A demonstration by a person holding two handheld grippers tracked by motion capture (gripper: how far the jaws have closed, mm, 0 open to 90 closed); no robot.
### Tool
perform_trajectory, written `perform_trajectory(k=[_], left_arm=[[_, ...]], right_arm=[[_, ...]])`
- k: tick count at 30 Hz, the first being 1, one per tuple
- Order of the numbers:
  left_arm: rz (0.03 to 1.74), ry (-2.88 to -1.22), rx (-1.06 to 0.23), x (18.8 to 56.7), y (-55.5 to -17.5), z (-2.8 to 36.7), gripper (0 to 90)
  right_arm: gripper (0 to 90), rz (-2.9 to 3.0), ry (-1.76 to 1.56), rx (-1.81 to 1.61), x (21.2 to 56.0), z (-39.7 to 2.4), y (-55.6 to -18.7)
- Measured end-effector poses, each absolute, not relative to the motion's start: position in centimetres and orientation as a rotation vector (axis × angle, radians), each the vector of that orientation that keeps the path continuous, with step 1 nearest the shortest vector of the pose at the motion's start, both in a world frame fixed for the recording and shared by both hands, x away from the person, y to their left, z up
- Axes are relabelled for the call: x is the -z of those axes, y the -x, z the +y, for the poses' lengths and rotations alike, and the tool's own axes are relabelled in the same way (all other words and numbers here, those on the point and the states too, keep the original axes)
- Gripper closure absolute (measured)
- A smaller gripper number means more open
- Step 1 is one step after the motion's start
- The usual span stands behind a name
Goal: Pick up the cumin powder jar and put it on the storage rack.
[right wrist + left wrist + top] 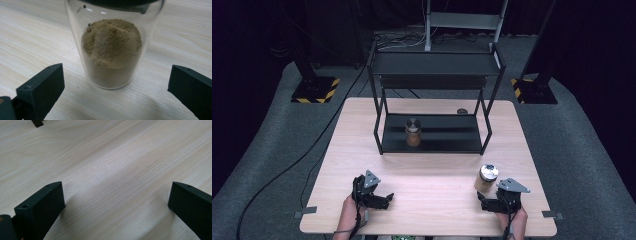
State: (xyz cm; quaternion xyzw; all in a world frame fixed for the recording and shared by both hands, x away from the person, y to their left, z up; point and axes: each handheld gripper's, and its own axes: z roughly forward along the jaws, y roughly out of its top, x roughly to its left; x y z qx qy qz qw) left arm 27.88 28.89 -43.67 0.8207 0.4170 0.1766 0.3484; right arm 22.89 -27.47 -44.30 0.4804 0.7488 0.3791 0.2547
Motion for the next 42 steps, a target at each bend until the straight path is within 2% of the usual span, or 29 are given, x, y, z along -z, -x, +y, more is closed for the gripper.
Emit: perform_trajectory(k=[8, 19, 33, 39, 40, 42], left_arm=[[1.077, -2.128, -0.457, 43.7, -27.9, 28.9, 0.3], [1.067, -2.130, -0.482, 43.7, -27.6, 28.7, 0.2], [1.068, -2.130, -0.482, 43.7, -27.6, 28.7, 0.2], [1.068, -2.130, -0.482, 43.7, -27.6, 28.7, 0.2], [1.068, -2.130, -0.481, 43.7, -27.6, 28.7, 0.2], [1.071, -2.127, -0.474, 43.7, -27.7, 28.8, 0.2]], right_arm=[[0.0, 2.033, -1.312, -1.015, 44.2, -27.3, -23.0], [0.0, 2.089, -1.230, -0.941, 41.7, -25.5, -24.8], [0.3, 2.092, -1.199, -0.929, 41.4, -24.8, -26.0], [9.1, 2.113, -1.211, -0.942, 41.5, -25.4, -26.5], [14.3, 2.112, -1.218, -0.940, 41.5, -25.4, -26.5], [18.6, 2.126, -1.241, -0.942, 41.5, -25.6, -26.8]])
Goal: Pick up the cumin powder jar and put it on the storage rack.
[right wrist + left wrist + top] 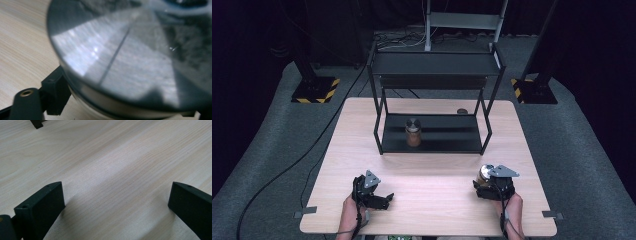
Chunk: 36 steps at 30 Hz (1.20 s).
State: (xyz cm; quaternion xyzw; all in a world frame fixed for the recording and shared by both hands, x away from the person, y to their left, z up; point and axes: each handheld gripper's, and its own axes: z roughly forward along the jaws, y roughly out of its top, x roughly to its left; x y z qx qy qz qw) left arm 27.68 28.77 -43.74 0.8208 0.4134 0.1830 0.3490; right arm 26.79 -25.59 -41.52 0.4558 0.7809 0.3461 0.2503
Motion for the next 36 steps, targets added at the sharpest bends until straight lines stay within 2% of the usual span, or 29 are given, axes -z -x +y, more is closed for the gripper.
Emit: perform_trajectory(k=[6, 16, 36], left_arm=[[1.072, -2.128, -0.472, 43.7, -27.7, 28.8, 0.2], [1.073, -2.127, -0.470, 43.7, -27.7, 28.8, 0.2], [1.074, -2.128, -0.467, 43.7, -27.8, 28.8, 0.2]], right_arm=[[29.2, 2.140, -1.260, -0.973, 41.7, -26.1, -27.0], [30.3, 2.141, -1.270, -0.994, 41.8, -26.4, -27.1], [30.3, 2.239, -1.254, -0.893, 38.8, -25.5, -29.0]])
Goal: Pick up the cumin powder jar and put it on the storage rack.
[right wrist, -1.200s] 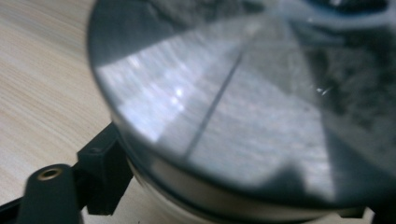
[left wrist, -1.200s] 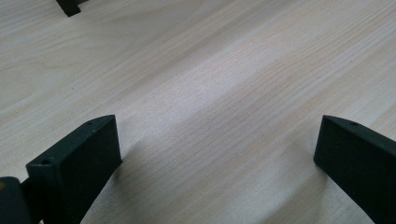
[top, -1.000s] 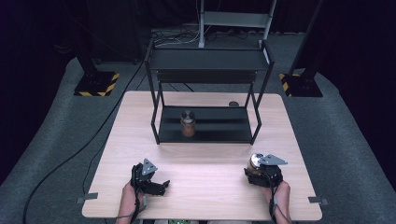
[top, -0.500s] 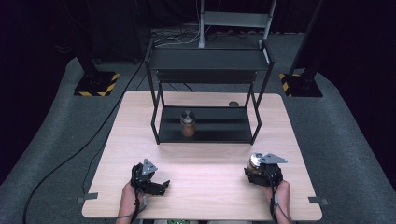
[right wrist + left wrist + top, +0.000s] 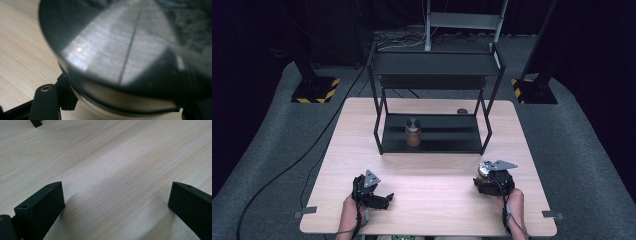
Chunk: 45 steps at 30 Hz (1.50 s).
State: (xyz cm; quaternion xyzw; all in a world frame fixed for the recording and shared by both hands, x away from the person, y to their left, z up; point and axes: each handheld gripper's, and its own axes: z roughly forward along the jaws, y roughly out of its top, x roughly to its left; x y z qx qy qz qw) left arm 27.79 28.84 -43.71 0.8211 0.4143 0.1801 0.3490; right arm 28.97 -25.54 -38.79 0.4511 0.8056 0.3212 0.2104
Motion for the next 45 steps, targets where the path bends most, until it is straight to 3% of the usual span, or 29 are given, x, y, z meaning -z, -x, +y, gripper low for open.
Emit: perform_trajectory(k=[45], left_arm=[[1.074, -2.129, -0.464, 43.7, -27.8, 28.9, 0.3]], right_arm=[[30.3, 2.336, -1.177, -0.795, 35.2, -22.9, -33.3]])
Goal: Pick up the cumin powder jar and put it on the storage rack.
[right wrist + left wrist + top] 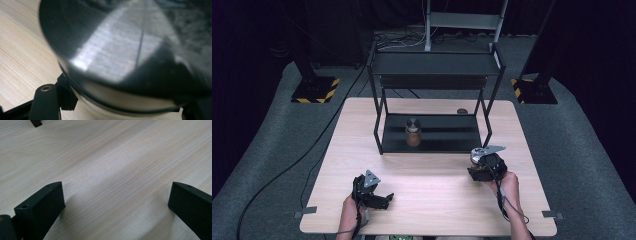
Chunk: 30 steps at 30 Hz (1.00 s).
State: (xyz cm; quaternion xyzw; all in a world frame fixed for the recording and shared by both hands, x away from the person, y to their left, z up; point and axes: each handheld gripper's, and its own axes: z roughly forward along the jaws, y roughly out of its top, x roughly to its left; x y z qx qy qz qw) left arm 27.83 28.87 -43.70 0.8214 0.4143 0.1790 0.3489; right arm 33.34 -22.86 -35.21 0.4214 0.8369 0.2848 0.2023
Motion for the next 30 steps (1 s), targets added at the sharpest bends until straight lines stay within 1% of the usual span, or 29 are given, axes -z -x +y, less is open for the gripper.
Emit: perform_trajectory(k=[30], left_arm=[[1.075, -2.128, -0.458, 43.7, -27.9, 28.9, 0.3]], right_arm=[[30.3, 2.389, -1.116, -0.761, 33.8, -20.9, -36.5]])
